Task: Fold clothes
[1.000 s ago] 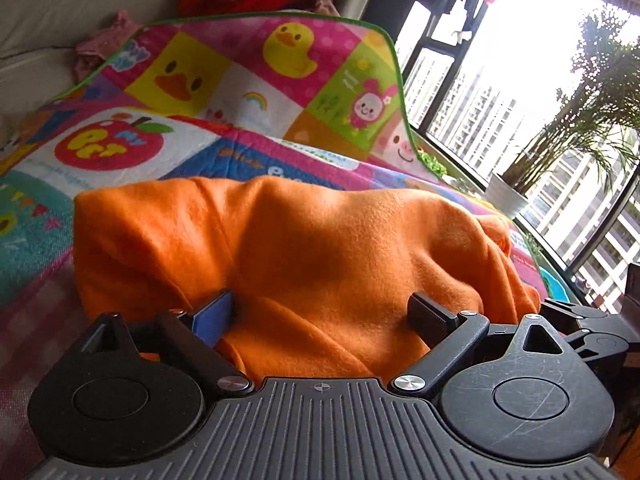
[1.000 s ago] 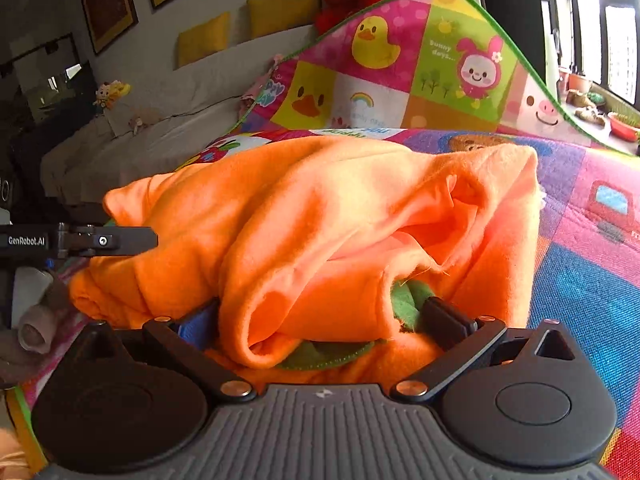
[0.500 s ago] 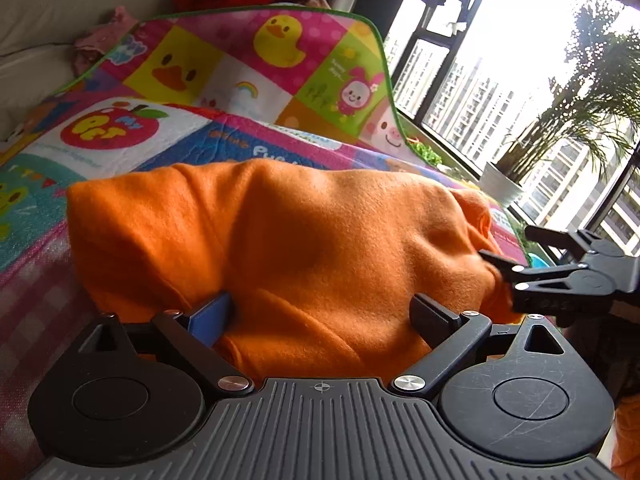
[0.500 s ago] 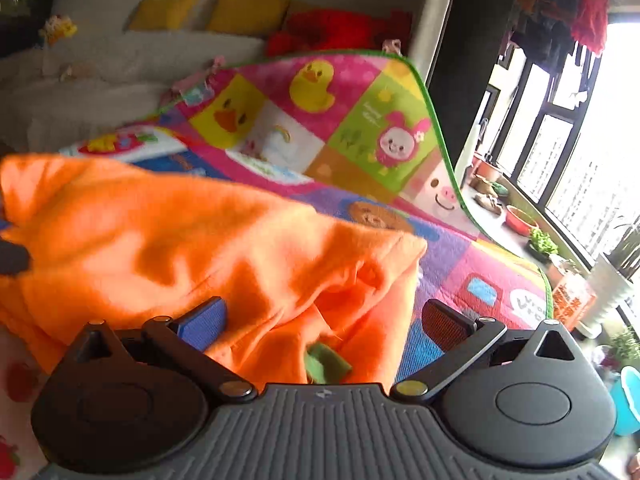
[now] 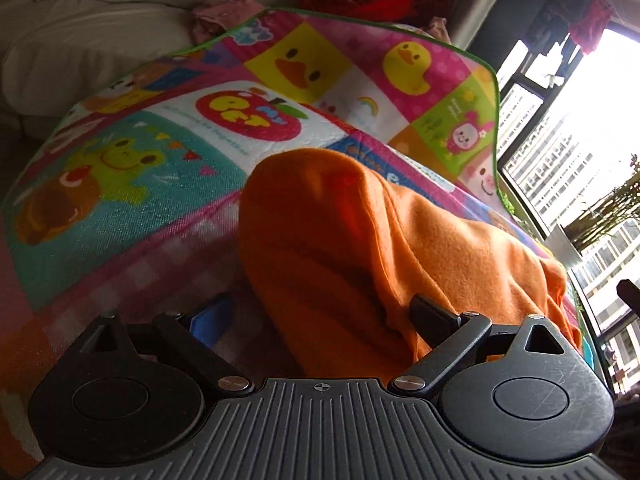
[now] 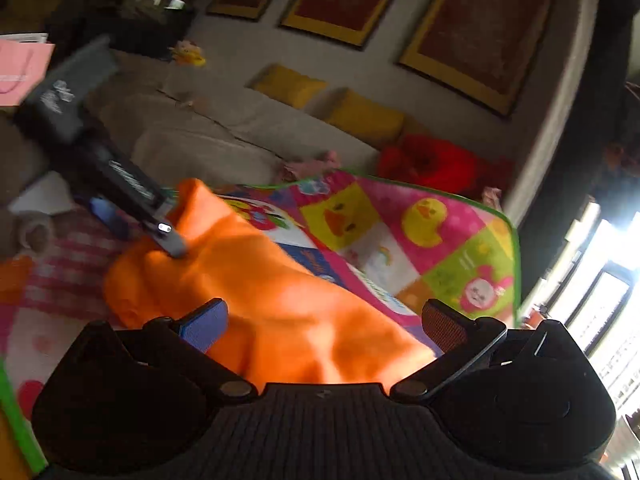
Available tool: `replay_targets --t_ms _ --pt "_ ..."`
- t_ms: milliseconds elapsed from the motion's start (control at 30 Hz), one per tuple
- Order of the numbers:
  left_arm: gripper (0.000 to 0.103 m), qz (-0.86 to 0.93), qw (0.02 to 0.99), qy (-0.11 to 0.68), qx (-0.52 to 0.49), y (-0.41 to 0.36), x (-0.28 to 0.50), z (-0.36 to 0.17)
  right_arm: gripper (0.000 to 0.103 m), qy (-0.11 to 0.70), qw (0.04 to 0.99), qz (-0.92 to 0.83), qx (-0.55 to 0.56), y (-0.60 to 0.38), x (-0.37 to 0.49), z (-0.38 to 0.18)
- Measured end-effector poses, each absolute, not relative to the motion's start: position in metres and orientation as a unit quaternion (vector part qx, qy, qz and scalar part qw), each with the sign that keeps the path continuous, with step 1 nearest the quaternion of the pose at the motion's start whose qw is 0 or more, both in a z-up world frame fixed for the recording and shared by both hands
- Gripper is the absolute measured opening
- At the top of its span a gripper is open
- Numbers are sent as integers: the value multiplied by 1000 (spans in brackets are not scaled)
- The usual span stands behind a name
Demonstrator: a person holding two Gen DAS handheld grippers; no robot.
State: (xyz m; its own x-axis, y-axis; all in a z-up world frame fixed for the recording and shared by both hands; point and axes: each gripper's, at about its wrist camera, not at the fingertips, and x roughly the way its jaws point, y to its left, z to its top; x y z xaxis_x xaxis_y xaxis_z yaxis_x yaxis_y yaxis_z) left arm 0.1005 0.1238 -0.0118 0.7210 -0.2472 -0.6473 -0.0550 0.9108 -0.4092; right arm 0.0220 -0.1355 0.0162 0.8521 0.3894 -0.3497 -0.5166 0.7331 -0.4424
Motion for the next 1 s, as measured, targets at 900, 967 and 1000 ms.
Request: replay_targets --t_ms 900,967,1000 --pt "98 -100 930 296 -192 131 88 31 33 378 861 238 242 -194 130 -19" --pt "99 -111 930 298 -184 125 93 31 31 389 831 235 320 -222 138 -28" --pt "99 -118 929 301 -180 121 96 31 31 392 819 234 348 -233 140 -32"
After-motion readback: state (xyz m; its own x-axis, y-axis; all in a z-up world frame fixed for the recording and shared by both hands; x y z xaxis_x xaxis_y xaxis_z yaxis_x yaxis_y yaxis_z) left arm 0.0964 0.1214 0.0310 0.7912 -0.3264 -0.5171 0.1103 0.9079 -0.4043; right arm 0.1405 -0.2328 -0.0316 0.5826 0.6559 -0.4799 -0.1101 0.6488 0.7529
